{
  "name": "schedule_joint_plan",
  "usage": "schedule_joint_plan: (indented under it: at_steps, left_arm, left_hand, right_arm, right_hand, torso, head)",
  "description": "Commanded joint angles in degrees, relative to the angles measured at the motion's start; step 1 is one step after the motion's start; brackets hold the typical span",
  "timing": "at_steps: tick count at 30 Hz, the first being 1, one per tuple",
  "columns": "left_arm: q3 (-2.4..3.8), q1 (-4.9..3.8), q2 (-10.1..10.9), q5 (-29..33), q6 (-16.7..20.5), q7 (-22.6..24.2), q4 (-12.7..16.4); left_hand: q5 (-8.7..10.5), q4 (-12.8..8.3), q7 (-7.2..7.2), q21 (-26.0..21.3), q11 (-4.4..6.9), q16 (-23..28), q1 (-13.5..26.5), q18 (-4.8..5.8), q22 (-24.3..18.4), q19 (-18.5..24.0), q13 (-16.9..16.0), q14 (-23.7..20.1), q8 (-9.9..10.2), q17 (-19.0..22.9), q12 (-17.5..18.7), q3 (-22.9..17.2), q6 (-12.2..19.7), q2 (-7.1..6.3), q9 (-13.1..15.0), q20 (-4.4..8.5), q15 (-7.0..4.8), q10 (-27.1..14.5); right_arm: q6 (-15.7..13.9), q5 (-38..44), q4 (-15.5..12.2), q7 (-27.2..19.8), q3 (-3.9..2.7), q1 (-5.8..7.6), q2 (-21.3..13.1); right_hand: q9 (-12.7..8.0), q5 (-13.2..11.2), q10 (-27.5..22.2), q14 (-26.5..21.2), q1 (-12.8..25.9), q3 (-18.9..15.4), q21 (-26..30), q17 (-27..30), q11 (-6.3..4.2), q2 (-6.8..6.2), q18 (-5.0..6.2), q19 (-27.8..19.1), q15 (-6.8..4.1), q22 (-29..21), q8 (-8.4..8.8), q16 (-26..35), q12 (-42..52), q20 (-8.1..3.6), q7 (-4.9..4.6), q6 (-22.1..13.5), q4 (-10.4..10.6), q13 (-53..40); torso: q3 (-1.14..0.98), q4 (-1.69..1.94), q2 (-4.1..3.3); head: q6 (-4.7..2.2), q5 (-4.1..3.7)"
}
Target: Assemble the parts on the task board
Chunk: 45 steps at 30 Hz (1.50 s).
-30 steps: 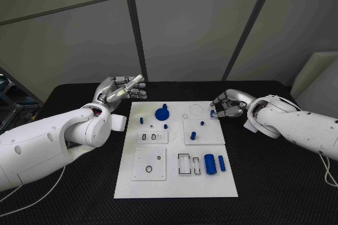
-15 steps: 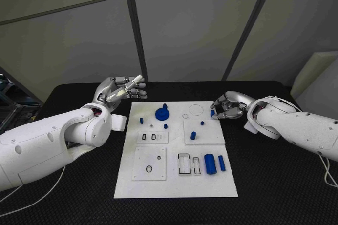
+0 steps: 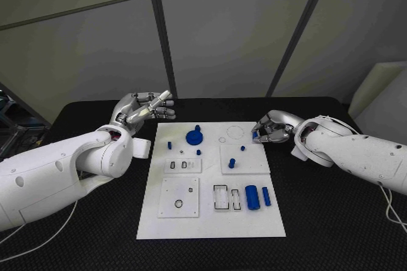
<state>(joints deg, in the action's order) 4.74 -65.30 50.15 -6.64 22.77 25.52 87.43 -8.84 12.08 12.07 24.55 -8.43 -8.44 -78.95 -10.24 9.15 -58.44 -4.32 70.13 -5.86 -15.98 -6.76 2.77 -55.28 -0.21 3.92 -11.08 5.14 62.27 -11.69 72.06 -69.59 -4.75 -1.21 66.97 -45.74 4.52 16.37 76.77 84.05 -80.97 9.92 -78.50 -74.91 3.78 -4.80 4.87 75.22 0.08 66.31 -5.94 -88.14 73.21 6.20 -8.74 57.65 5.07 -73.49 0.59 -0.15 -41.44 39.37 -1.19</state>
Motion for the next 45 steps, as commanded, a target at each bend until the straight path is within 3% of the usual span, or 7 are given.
schedule_joint_plan:
  at_steps: [1,15,25,30,32,37,45]
  left_arm:
    - [0.05,-0.07,-0.04,-0.03,-0.64,0.25,0.03]
    - [0.05,-0.07,0.03,-0.03,-0.63,0.24,0.01]
    - [0.05,-0.06,0.10,-0.03,-0.64,0.25,0.03]
    - [0.05,-0.06,0.22,-0.03,-0.64,0.23,-0.03]
    - [0.05,-0.06,0.25,-0.03,-0.64,0.23,-0.05]
    - [0.05,-0.06,0.27,-0.02,-0.74,0.18,-0.13]
    - [0.05,-0.08,-0.21,-0.02,-0.80,0.12,-0.73]
  left_hand:
    - [0.29,-0.10,0.23,-0.20,-0.28,0.12,-0.12,-0.20,-0.06,0.42,0.07,-0.35,0.31,-0.08,0.39,0.09,-0.14,0.60,0.00,0.00,0.03,-0.04]
    - [0.29,-0.10,0.23,-0.20,-0.28,0.12,-0.12,-0.20,-0.06,0.42,0.07,-0.35,0.31,-0.08,0.39,0.09,-0.14,0.60,0.00,0.00,0.03,-0.04]
    - [0.29,-0.10,0.23,-0.20,-0.28,0.12,-0.12,-0.20,-0.06,0.42,0.07,-0.35,0.31,-0.08,0.39,0.09,-0.14,0.60,0.00,0.00,0.03,-0.04]
    - [0.29,-0.10,0.23,-0.20,-0.28,0.12,-0.12,-0.20,-0.06,0.42,0.07,-0.35,0.31,-0.08,0.39,0.09,-0.14,0.60,0.00,0.00,0.03,-0.04]
    - [0.29,-0.10,0.23,-0.20,-0.28,0.12,-0.12,-0.20,-0.06,0.42,0.07,-0.35,0.31,-0.08,0.39,0.09,-0.14,0.60,0.00,0.00,0.03,-0.04]
    - [0.29,-0.16,0.23,-0.21,-0.28,0.22,-0.20,-0.20,-0.08,0.41,0.07,-0.32,0.35,-0.16,0.43,0.12,-0.16,0.68,0.00,-0.01,0.03,-0.02]
    - [0.29,-0.16,0.22,-0.22,-0.27,0.24,-0.20,-0.20,-0.09,0.41,0.07,-0.32,0.35,-0.18,0.44,0.14,-0.18,0.68,0.01,-0.01,0.03,0.00]
  right_arm:
    - [0.56,0.86,0.11,-0.02,-0.03,0.03,0.13]
    - [0.08,1.71,0.70,0.33,-0.03,-0.06,0.40]
    - [-4.82,1.43,-0.48,-0.97,-0.04,-0.09,0.20]
    - [-7.24,0.83,-3.80,-0.16,-0.06,-0.07,-0.90]
    - [-7.99,0.73,-5.43,0.31,-0.08,-0.06,-1.35]
    - [-9.96,1.10,-11.55,3.52,-0.63,0.00,-1.99]
    - [-9.94,3.98,-17.27,9.13,-1.03,0.01,1.89]
  right_hand:
    - [0.06,0.14,0.35,5.11,0.04,0.39,-0.25,-11.55,0.00,0.63,-0.06,0.38,-0.33,0.12,-0.28,-0.02,0.35,-0.05,0.03,0.40,0.07,-0.11]
    - [0.05,0.18,0.50,5.14,-0.04,0.68,-0.42,-11.69,-0.13,0.77,-0.13,0.60,-0.45,0.47,-0.41,-0.09,0.50,-0.16,0.16,0.75,-0.02,-0.26]
    - [0.10,0.22,0.75,5.28,-0.48,2.63,-1.20,-12.20,-0.70,2.24,-0.42,1.63,-0.96,1.96,-1.08,-0.36,0.54,-0.64,0.79,2.28,-0.29,-0.35]
    - [0.08,0.44,0.67,5.29,-0.59,3.61,-1.28,-12.25,-0.85,2.77,-0.45,1.74,-1.10,2.11,-1.24,-0.38,0.28,-0.81,0.94,2.61,-0.43,-0.17]
    - [0.08,0.44,0.62,5.30,-0.62,4.01,-1.33,-12.29,-0.91,2.93,-0.47,1.80,-1.16,2.21,-1.31,-0.40,0.15,-0.87,1.00,2.76,-0.53,-0.07]
    - [0.05,-0.32,0.44,5.37,-0.58,4.82,-1.51,-12.60,-0.98,3.23,-0.55,2.03,-1.25,2.60,-1.43,-0.56,-0.25,-0.98,1.08,2.97,-0.75,0.25]
    - [-0.03,-0.98,0.36,5.35,-0.35,5.23,-1.42,-12.49,-0.95,3.36,-0.53,1.93,-1.25,2.45,-1.35,-0.50,-0.46,-1.02,1.02,2.80,-0.79,0.39]
  torso:
    - [-0.02,-0.04,0.00]
    - [-0.03,-0.03,0.01]
    - [-0.09,-0.11,-0.01]
    - [0.04,-0.15,0.17]
    - [0.05,-0.14,0.23]
    - [0.10,0.04,0.29]
    - [0.20,0.23,0.52]
  head:
    - [0.08,0.03]
    - [0.06,0.05]
    - [-0.05,0.05]
    - [-0.06,0.02]
    - [-0.38,0.07]
    - [-0.92,0.11]
    - [-0.20,0.77]
